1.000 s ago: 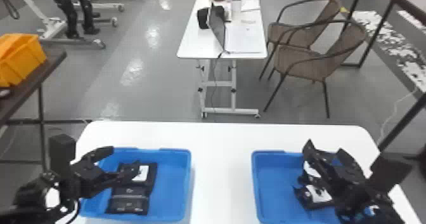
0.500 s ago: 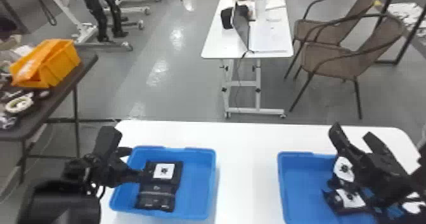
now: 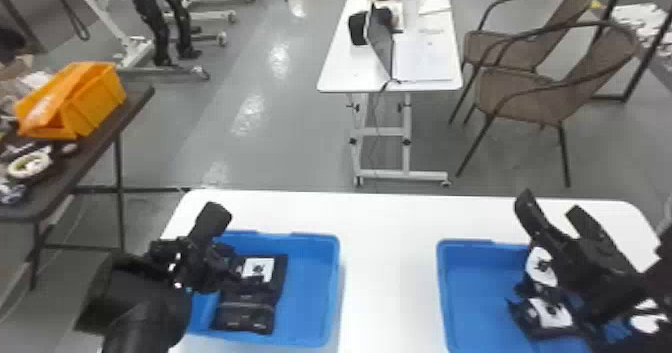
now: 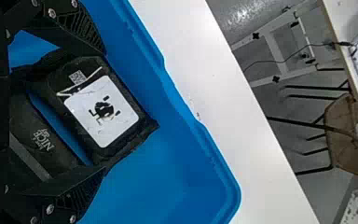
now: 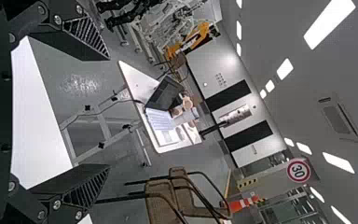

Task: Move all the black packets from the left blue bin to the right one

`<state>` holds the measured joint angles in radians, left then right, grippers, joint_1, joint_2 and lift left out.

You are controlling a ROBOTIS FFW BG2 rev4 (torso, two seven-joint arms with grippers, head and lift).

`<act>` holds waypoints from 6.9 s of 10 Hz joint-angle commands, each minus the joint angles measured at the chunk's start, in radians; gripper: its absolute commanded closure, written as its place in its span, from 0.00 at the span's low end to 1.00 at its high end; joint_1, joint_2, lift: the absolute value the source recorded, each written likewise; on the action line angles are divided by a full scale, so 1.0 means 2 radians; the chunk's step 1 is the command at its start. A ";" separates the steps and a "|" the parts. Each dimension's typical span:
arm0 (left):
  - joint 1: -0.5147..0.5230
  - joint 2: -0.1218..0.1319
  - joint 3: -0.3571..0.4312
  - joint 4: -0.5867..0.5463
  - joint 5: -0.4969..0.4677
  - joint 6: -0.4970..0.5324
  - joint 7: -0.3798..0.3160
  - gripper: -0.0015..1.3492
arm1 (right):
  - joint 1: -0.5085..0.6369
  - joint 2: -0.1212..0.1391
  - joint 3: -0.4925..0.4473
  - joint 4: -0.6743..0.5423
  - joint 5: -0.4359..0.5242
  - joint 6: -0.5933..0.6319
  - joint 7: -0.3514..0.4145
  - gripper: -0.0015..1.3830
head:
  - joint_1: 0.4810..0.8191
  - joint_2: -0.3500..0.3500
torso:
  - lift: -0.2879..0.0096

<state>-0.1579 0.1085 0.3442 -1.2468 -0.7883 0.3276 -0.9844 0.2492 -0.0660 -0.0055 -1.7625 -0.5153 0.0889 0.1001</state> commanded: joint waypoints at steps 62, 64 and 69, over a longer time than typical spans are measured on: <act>-0.107 0.009 -0.179 0.152 -0.081 0.039 -0.003 0.88 | -0.023 0.002 0.030 0.059 -0.075 0.031 0.069 0.15 | 0.63 0.71 | 0.97; -0.060 0.000 -0.150 0.047 -0.069 0.043 -0.031 0.88 | -0.023 0.002 0.031 0.058 -0.076 0.031 0.069 0.15 | 0.63 0.70 | 0.97; 0.004 -0.027 -0.133 -0.144 0.074 0.018 -0.006 0.88 | -0.038 0.002 0.038 0.064 -0.070 0.031 0.096 0.15 | 0.63 0.65 | 0.97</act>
<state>-0.1509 0.0594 0.0879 -1.5307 -0.6935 0.3884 -1.0000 0.1811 -0.0636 0.0665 -1.6388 -0.6613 0.1503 0.2900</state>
